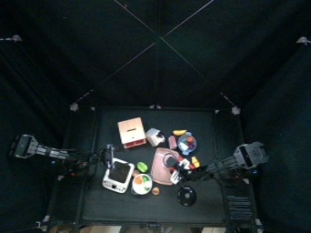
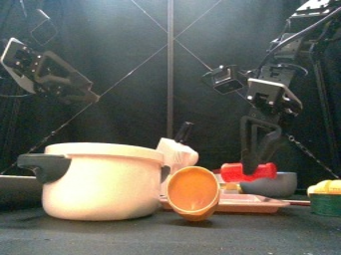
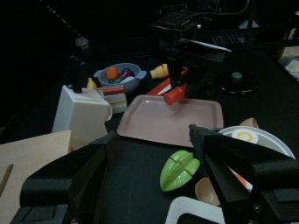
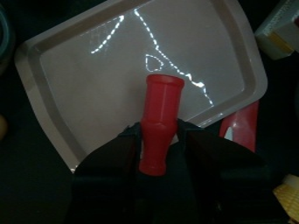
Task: Drop ketchup near knives
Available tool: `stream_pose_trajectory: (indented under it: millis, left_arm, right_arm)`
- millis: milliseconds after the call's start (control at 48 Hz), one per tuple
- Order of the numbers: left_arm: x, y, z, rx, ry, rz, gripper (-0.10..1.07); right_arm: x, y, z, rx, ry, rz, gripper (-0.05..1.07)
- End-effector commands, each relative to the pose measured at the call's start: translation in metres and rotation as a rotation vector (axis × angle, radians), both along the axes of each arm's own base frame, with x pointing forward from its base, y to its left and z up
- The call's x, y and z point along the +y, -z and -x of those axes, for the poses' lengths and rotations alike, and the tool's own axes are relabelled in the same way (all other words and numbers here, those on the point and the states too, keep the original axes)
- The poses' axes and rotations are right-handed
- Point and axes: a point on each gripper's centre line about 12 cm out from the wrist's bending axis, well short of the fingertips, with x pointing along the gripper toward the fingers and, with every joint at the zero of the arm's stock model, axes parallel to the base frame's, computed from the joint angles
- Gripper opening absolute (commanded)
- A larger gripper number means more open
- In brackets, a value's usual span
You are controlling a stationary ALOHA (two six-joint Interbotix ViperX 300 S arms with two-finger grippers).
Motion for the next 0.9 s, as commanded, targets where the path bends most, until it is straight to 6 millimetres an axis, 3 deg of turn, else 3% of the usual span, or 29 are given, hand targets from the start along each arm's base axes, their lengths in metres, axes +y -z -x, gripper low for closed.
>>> stream_pose_trajectory:
  millis: [0,125,250,562,875]
  left_arm:
    - [0.000,-0.004,-0.002,-0.012,0.001,0.000,0.99]
    - [0.000,-0.004,-0.002,-0.012,0.001,0.000,0.99]
    - [0.000,-0.003,-0.002,-0.011,-0.001,0.000,0.99]
    - [0.000,-0.003,-0.002,-0.009,-0.001,0.000,0.99]
    - [0.000,-0.003,-0.002,-0.009,0.001,0.000,0.99]
  right_arm:
    - [0.001,-0.020,-0.002,-0.050,0.016,-0.013,0.68]
    - [0.001,-0.031,0.007,-0.044,0.062,-0.023,0.68]
    - [0.016,-0.036,0.020,-0.021,0.063,-0.055,0.68]
    - [0.047,-0.024,0.062,0.112,0.062,-0.096,0.68]
    - [0.061,-0.015,0.079,0.177,0.044,-0.104,0.67]
